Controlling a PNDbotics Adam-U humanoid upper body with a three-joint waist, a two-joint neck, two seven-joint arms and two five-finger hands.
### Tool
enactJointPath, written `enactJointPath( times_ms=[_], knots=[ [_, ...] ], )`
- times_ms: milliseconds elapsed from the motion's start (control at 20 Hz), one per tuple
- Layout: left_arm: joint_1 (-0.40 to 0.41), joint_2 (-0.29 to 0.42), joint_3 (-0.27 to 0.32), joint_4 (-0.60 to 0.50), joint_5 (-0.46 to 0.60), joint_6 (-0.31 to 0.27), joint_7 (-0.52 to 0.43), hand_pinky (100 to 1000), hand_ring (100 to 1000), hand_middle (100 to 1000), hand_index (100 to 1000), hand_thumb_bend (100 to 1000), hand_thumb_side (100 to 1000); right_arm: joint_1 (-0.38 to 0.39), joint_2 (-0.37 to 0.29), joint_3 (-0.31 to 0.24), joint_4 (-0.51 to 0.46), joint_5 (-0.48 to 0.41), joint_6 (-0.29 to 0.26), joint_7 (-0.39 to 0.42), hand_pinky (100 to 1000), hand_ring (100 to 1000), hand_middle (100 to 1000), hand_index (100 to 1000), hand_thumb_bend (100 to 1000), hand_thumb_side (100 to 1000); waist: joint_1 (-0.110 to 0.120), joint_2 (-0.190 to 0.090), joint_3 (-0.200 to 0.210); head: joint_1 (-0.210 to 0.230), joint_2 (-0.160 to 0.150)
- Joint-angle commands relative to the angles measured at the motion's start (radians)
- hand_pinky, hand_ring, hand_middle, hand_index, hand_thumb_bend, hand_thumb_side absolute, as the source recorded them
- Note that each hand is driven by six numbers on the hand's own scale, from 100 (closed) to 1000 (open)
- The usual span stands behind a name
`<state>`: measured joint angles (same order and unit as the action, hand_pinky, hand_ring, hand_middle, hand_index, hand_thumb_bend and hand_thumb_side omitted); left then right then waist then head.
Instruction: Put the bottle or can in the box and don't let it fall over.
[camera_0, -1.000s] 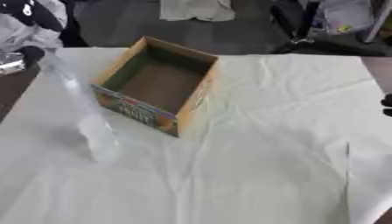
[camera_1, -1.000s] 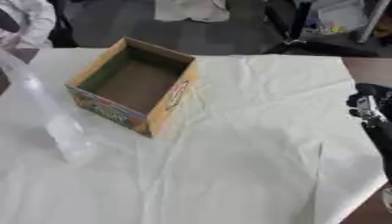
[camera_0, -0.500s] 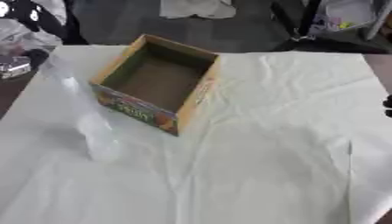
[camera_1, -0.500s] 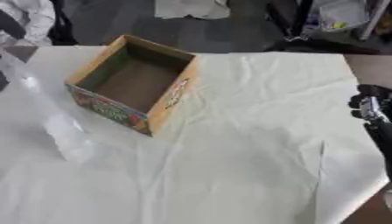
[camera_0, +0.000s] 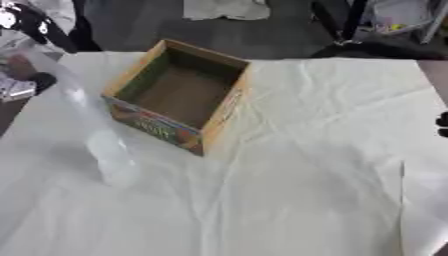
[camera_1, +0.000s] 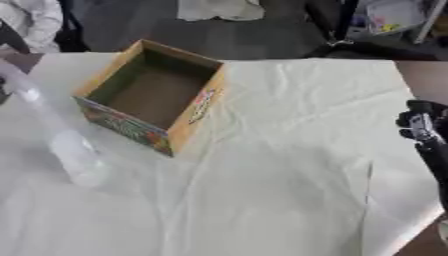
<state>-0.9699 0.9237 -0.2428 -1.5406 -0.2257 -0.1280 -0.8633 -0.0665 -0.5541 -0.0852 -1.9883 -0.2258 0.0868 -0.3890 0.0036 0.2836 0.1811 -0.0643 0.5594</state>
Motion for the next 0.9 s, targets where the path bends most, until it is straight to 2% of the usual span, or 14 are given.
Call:
enactJointPath(
  times_ms=[50, 450, 900],
  knots=[
    [-0.022, 0.013, 0.013, 0.003, -0.019, -0.004, -0.002, 890, 879, 787, 846, 163, 315, -0.007, -0.011, -0.005, -0.012, 0.003, 0.001, 0.001, 727, 700, 601, 729, 100, 616, 0.002, -0.012, -0.001, 0.003, -0.011],
    [-0.03, 0.003, 0.014, 0.022, -0.045, -0.015, 0.012, 888, 873, 785, 838, 169, 251, -0.006, -0.005, -0.001, -0.012, 0.005, 0.004, 0.005, 728, 699, 601, 729, 100, 622, 0.001, -0.008, -0.002, 0.007, -0.014],
    [-0.035, -0.01, 0.019, 0.058, -0.069, -0.02, 0.036, 881, 859, 778, 834, 131, 210, -0.007, 0.002, 0.0, -0.012, 0.008, 0.006, 0.008, 729, 699, 601, 729, 100, 628, 0.0, 0.0, -0.006, 0.009, -0.016]
  ],
)
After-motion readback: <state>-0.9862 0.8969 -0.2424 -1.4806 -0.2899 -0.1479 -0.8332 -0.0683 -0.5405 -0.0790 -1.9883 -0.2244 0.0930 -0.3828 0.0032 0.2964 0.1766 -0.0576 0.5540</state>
